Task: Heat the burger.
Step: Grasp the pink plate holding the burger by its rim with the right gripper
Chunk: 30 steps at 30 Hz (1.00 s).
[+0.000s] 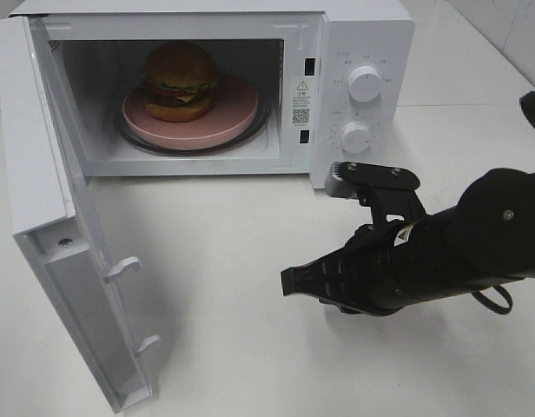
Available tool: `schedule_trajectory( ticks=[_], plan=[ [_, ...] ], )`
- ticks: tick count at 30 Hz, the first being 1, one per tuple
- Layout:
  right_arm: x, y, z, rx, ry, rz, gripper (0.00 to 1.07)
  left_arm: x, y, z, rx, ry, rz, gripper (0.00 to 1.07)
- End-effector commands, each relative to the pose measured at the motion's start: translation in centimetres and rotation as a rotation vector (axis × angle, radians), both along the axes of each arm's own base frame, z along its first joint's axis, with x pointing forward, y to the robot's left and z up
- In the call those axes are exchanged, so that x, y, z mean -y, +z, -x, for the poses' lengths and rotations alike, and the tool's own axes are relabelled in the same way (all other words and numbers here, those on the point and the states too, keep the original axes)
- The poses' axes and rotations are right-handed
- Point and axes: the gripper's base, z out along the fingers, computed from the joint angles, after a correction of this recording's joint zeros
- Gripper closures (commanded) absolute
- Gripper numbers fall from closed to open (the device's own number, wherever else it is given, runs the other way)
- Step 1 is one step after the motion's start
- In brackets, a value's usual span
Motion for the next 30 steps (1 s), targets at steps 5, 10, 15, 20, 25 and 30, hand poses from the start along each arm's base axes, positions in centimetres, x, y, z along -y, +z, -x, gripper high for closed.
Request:
schedule_trajectory(
  ticks=[5,10,15,20,25,30],
  plan=[
    [-1.1,2.7,0.2,-0.053,0.347,0.124,1.06,0.0,0.0,0.2,0.023,-0.001,0.009,0.09],
    [-1.4,4.1,-0.4,-0.074,0.507,0.235,1.06,0.0,0.0,0.2,0.023,-0.001,0.009,0.09],
    [-1.0,6.2,-0.7,-0.129,0.813,0.429,1.05,0.0,0.0,0.2,0.023,-0.001,0.009,0.09],
    [-1.2,8.8,-1.5,-0.059,1.230,0.552,1.03,0.0,0.0,0.2,0.023,-0.001,0.009,0.09],
    [-1.7,10.0,-2.3,0.066,1.457,0.595,1.02,0.0,0.0,0.2,0.023,-0.001,0.009,0.09],
    [-2.1,11.2,-2.9,0.192,1.657,0.655,1.02,0.0,0.0,0.2,0.023,-0.001,0.009,0.09]
  ],
)
